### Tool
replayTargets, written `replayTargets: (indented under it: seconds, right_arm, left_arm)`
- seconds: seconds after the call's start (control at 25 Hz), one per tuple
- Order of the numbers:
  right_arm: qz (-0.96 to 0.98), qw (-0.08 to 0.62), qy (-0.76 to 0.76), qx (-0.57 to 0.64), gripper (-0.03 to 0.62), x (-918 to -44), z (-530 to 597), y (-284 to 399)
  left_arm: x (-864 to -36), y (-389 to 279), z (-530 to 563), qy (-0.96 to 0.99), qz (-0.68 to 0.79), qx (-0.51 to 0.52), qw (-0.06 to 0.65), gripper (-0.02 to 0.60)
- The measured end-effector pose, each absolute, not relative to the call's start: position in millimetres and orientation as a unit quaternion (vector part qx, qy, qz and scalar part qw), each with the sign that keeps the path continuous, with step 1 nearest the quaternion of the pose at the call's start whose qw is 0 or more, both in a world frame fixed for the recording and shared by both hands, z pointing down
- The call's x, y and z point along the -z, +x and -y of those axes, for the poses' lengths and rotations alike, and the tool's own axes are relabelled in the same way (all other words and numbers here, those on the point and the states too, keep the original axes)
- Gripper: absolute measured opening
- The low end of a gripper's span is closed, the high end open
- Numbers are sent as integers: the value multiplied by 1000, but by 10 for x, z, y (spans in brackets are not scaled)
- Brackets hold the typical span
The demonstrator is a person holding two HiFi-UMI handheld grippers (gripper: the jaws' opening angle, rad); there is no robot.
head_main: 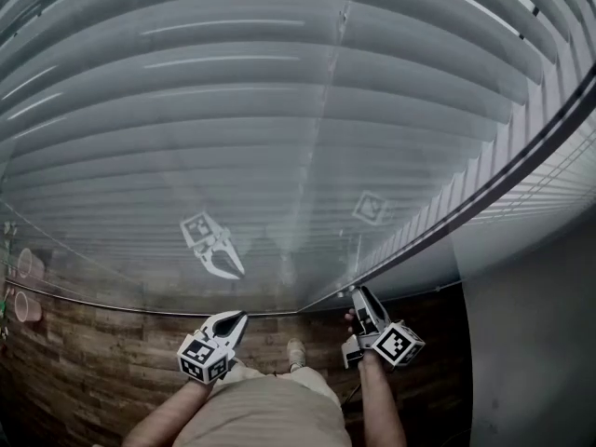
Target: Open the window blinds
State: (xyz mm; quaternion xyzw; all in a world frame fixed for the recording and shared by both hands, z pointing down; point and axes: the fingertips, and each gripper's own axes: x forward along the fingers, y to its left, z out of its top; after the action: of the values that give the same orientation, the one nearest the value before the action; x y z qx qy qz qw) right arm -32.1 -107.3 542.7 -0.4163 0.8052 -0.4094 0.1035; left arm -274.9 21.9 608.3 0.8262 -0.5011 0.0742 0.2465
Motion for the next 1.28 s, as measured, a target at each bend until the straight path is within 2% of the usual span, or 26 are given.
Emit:
replayTargets:
  seconds: [0.08,0.16,0.24,0.36,0.44,0.56,0.76,0.84,0.96,1.28]
  right_arm:
    - [-791,149,-374,460,123,-5392,1095,-332]
    - [-791,156,-363,466,123,-5391,1081,-342]
    - [-822,92,-402,392,124,-5430,1035,-305]
    - [-861,-72,-482,143,141,-5286,966,-265]
    - [-858,-137,-494,26,141,-5092,931,-315]
    - [-861,-166,-480,-19,141,-4897,926,-422]
    - [-859,-203,-467,-53,137,-5207,922,-524]
    - [-859,-201,-468,-53,118,-5284,908,-548]
    - [-865,-166,-473,11,100,-5298,926,-499]
    - [-845,14,-415,337,97,-5256,1029,-351]
  left_arm:
    - [-6081,-2721,-214,827,499,-74,248,12]
    - [-6076,-2719,-205,826,500,-73,250,12]
    - [-6072,-2732,-196,824,503,-73,250,12]
    - [-6059,-2747,-198,822,507,-73,249,12]
    - [-5986,-2753,-199,820,510,-72,251,12]
    - [-5836,-2726,-179,818,512,-69,252,12]
    - [-6038,-2707,-149,817,513,-70,252,12]
    - [-6111,-2707,-139,817,514,-71,252,12]
    - [-6140,-2697,-128,816,514,-73,253,12]
    - [-6009,-2663,-72,817,514,-70,252,12]
